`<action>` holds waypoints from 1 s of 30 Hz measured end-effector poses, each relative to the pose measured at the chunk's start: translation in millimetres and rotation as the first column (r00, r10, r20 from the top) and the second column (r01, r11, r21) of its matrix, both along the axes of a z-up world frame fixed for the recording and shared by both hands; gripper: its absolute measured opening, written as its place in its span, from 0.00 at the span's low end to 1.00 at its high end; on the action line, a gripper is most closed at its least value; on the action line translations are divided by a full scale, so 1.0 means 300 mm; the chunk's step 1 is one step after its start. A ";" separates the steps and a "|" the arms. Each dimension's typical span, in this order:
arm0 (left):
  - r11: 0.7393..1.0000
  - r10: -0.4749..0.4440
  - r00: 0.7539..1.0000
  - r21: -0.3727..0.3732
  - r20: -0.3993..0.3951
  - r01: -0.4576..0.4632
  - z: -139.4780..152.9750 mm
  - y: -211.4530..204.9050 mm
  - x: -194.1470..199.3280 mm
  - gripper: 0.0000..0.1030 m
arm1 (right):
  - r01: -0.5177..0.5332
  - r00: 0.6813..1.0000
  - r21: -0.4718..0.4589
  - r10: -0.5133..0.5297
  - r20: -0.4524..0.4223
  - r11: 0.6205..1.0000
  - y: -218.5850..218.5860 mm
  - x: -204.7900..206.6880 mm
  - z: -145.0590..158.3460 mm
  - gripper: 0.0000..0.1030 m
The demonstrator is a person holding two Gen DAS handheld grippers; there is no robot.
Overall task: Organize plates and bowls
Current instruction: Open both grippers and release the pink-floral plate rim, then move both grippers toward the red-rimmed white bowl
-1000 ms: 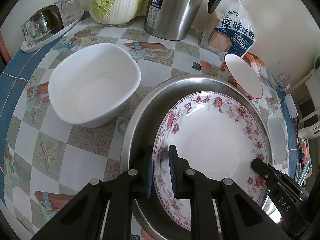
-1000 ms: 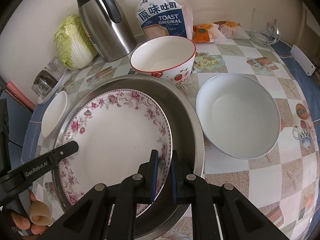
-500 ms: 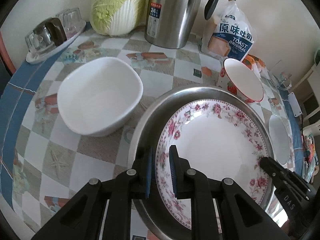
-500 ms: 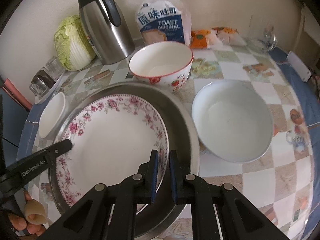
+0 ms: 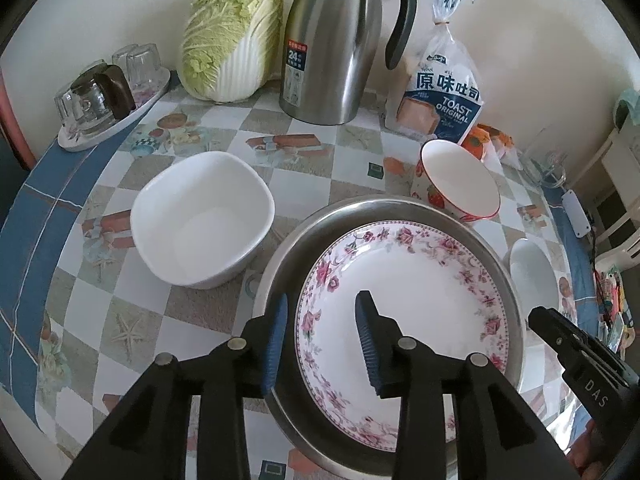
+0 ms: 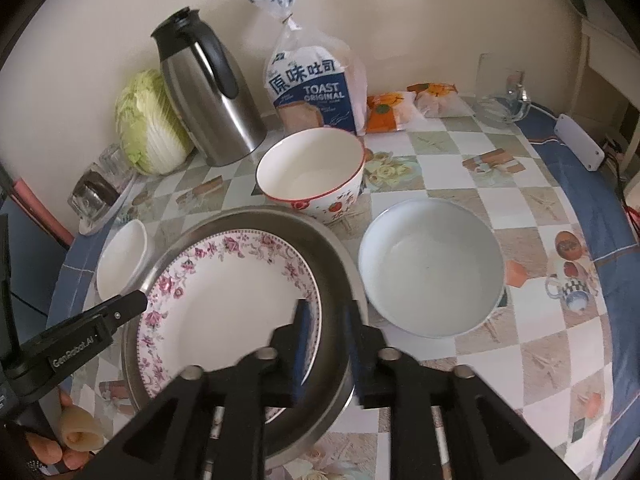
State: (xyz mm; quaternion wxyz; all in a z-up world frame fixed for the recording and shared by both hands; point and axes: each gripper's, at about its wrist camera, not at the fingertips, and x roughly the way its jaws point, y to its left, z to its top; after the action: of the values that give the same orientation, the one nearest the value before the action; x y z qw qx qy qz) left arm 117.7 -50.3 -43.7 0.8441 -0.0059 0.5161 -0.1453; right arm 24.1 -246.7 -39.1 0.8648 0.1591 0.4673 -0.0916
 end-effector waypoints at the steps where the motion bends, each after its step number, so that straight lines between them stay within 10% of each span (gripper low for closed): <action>1: 1.000 0.006 1.000 -0.001 -0.001 -0.006 0.003 0.002 -0.001 0.46 | 0.003 1.000 0.000 -0.003 0.000 1.000 -0.002 -0.003 0.003 0.30; 9: 0.996 0.090 0.996 -0.001 -0.027 -0.090 0.003 0.059 -0.001 0.59 | 0.022 0.999 0.001 -0.021 -0.036 1.000 -0.023 -0.026 -0.001 0.52; 12: 0.993 0.118 0.992 0.019 -0.048 -0.118 -0.017 0.077 0.003 0.79 | 0.015 0.999 0.000 -0.015 -0.044 1.000 -0.020 -0.028 -0.008 0.59; 30: 0.982 0.187 0.978 0.046 -0.094 -0.184 -0.060 0.121 0.012 0.90 | 0.017 0.995 0.013 -0.015 -0.102 1.000 -0.013 -0.036 -0.065 0.84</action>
State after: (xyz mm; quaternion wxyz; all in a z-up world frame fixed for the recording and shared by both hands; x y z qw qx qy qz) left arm 121.3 -14.1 -61.8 0.8276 -0.0456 0.5567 -0.0560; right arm 13.4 -250.7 -58.7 0.8379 0.1640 0.5102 -0.1034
